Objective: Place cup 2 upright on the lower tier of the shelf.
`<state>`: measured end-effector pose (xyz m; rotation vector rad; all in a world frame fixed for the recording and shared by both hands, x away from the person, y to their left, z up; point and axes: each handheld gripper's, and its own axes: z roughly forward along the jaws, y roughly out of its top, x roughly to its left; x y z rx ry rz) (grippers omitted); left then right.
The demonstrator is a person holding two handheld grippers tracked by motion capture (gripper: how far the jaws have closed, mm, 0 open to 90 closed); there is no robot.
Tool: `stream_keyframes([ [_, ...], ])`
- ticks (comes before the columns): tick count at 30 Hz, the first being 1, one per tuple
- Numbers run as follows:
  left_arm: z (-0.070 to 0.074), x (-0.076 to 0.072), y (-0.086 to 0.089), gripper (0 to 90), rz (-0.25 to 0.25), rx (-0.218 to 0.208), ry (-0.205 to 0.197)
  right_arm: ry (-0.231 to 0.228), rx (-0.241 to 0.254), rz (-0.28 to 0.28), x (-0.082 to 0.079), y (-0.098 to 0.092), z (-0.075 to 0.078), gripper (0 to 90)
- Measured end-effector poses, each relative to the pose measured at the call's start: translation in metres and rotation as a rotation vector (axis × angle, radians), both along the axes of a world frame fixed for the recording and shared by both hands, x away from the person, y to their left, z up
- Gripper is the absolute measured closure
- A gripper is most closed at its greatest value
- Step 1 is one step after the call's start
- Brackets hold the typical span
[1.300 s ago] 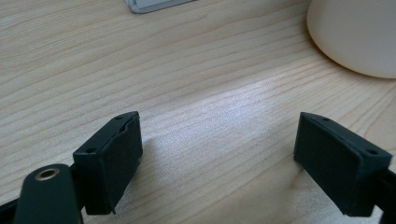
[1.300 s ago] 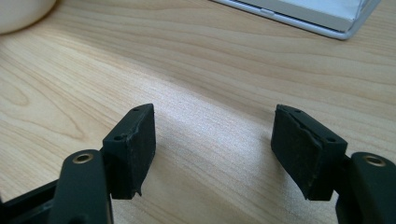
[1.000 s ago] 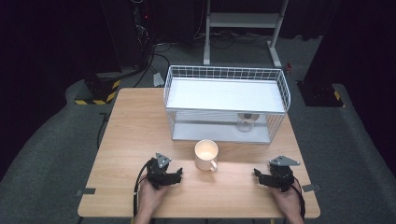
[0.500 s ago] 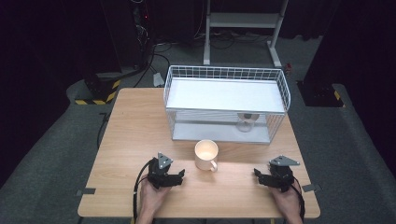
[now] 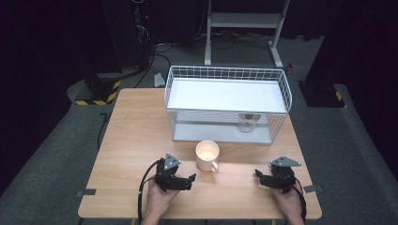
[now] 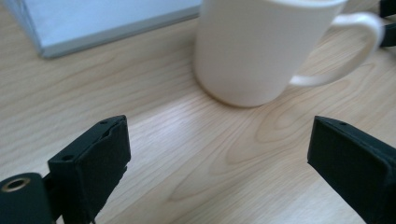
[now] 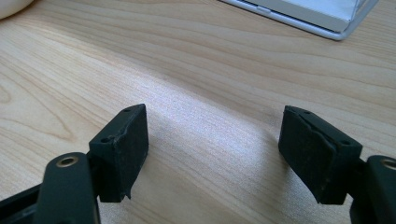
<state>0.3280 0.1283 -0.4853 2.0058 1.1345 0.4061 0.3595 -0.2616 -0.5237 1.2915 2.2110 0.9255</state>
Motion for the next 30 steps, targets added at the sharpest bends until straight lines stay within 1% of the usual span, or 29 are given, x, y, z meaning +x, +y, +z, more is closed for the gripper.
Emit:
stream_keyframes([
  [1, 0.004, 0.001, -0.003, 6.4, -0.006, 0.009, -0.004, 0.000, -0.001, 0.001, 0.000, 0.000, 0.000, 24.6],
  [4, 0.011, 0.003, -0.009, 6.3, -0.025, -0.012, -0.013, 0.002, 0.000, -0.003, 0.000, 0.000, 0.000, 24.6],
  [7, 0.017, 0.004, -0.015, 5.9, -0.040, -0.010, -0.028, 0.004, 0.003, -0.008, -0.001, 0.000, 0.000, 24.6],
  [9, 0.018, 0.004, -0.019, 5.6, -0.046, -0.010, -0.028, 0.005, 0.003, -0.008, -0.001, 0.000, 0.000, 24.5],
  [10, 0.018, 0.005, -0.020, 5.5, -0.050, 0.000, -0.031, 0.005, 0.003, -0.008, -0.001, 0.000, 0.000, 24.5],
  [11, 0.018, 0.005, -0.021, 5.4, -0.053, 0.001, -0.026, 0.006, 0.004, -0.010, -0.001, 0.001, 0.000, 24.6],
  [17, 0.019, 0.007, -0.024, 4.6, -0.051, 0.008, -0.025, 0.004, 0.003, -0.008, -0.001, 0.000, 0.000, 24.5],
  [19, 0.020, 0.008, -0.025, 4.2, -0.051, 0.011, -0.037, 0.005, 0.003, -0.008, -0.001, 0.000, 0.000, 24.5],
  [21, 0.021, 0.010, -0.026, 4.1, -0.043, -0.005, -0.056, 0.005, 0.003, -0.008, -0.001, 0.000, 0.000, 24.5],
  [22, 0.021, 0.011, -0.027, 4.1, -0.041, -0.025, -0.050, 0.005, 0.003, -0.008, -0.001, 0.000, 0.000, 24.5],
  [23, 0.021, 0.013, -0.028, 4.0, -0.041, -0.033, -0.053, 0.005, 0.003, -0.008, -0.001, 0.000, 0.000, 24.5],
  [26, 0.020, 0.017, -0.032, 3.7, -0.042, -0.037, -0.050, 0.005, 0.003, -0.008, -0.001, 0.000, 0.000, 24.5],
  [30, 0.021, 0.021, -0.036, 3.6, -0.043, -0.055, -0.048, 0.005, 0.003, -0.008, -0.001, 0.000, 0.000, 24.5],
])
